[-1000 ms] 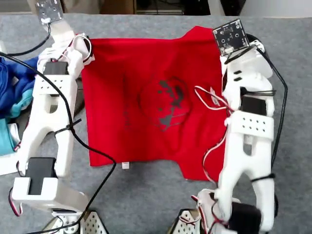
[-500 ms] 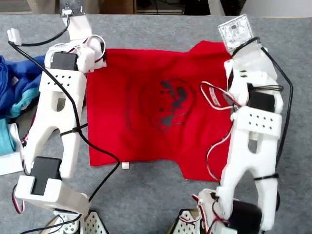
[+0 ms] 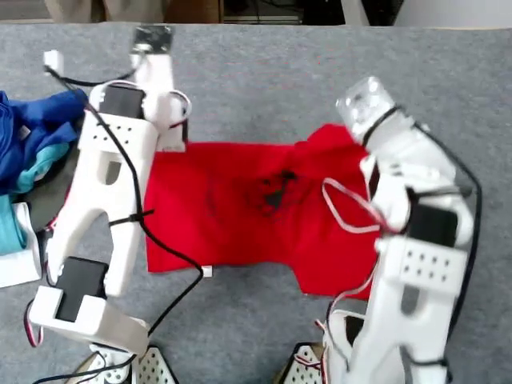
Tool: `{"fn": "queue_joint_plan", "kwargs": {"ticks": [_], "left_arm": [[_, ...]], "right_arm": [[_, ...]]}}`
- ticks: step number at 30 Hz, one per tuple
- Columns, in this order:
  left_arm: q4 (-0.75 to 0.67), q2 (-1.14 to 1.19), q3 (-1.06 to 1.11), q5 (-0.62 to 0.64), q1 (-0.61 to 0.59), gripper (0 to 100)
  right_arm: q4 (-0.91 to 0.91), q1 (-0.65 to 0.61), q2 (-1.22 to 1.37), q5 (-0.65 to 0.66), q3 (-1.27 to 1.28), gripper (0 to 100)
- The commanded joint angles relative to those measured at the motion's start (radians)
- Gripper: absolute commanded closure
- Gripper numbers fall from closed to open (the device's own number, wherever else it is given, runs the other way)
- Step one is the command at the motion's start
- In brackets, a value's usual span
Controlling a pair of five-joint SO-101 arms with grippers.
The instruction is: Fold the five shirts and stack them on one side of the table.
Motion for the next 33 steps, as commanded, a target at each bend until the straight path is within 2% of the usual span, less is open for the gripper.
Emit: {"fn": "queue_joint_plan", "kwargs": {"ticks": [1,4,8,11,19,22,25,33], "left_arm": [[0.025,-0.013,0.029,-0.028,0.017,98],[0.025,-0.013,0.118,-0.029,0.005,98],[0.025,-0.015,0.227,-0.029,-0.009,98],[0.029,-0.015,0.298,-0.029,-0.012,98],[-0.014,-0.188,0.497,-0.025,0.038,98],[-0.071,-0.286,0.606,-0.026,0.074,98],[-0.137,-0.361,0.698,-0.026,0.069,98],[-0.147,-0.427,0.775,-0.028,0.041,98]], "right_arm": [[0.005,0.016,-0.165,0.023,0.116,99.4],[0.006,0.059,-0.297,0.043,0.239,99.4],[0.008,0.182,-0.467,0.078,0.386,99.4],[0.066,0.234,-0.585,0.132,0.46,99.4],[0.341,0.236,-0.776,0.203,0.515,99.4],[0.425,0.236,-0.788,0.207,0.516,99.4],[0.465,0.236,-0.794,0.207,0.509,99.4],[0.532,0.242,-0.794,0.315,0.499,99.4]]}}
